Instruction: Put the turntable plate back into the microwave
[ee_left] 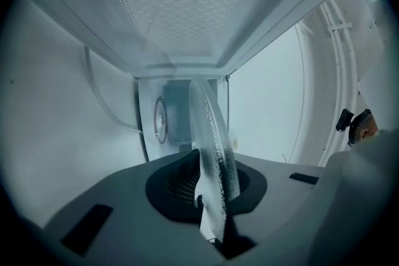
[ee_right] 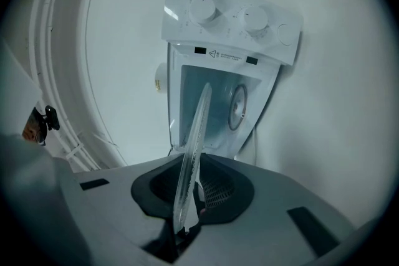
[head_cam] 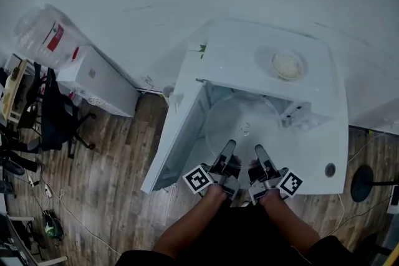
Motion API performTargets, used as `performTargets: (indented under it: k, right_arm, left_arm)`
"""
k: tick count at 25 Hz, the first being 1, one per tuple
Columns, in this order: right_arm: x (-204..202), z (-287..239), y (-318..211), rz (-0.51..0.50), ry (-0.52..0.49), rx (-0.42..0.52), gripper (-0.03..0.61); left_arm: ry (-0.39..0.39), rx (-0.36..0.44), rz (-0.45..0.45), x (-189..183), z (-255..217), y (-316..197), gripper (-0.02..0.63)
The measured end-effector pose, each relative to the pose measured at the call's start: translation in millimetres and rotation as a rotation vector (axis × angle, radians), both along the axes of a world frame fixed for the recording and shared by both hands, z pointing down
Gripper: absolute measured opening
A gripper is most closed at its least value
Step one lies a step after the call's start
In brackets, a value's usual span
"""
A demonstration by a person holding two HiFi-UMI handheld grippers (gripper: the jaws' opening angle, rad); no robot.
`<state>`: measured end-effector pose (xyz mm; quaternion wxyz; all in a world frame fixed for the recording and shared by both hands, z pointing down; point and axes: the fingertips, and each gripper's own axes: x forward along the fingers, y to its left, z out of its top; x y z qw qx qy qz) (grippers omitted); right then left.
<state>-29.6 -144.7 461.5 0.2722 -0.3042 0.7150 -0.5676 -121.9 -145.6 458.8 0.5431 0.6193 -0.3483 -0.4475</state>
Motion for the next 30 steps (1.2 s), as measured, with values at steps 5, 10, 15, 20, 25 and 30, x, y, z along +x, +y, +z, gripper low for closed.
performTargets:
  k: [5,10,15,20,25,30]
  right_arm:
    - [2.7,9.0,-22.3,0.048,0.001,-0.002,0.064]
    - [5.9,23.0,-49.1,0.057,0.022,-0.023,0.065]
    - [7.1,35.9,-74.7,0.032,0.038,-0.028,0.071]
    - [1.7,49.1,-97.3,0.021,0.044,-0.046,0.074]
    - [-7.3,53.9,-104.1,-0.036,0.053,-0.045,0.081]
    - [0.0,63.0,-123.2,0.025,-0.034,-0.098,0.065]
  left_arm:
    - [-0.002,-0.017,0.045,2.3,12.3,-25.5,0.052]
    - [0.008,-0.03,0.064,5.7,24.4,-54.6,0.052]
    - [0.008,-0.038,0.073,8.4,38.6,-82.2,0.05]
    - [0.004,-0.015,0.065,3.1,46.7,-109.3,0.049]
    - [0.019,-0.005,0.039,-2.6,50.8,-137.6,0.049]
    - [0.019,-0.039,0.038,2.5,62.4,-155.8,0.049]
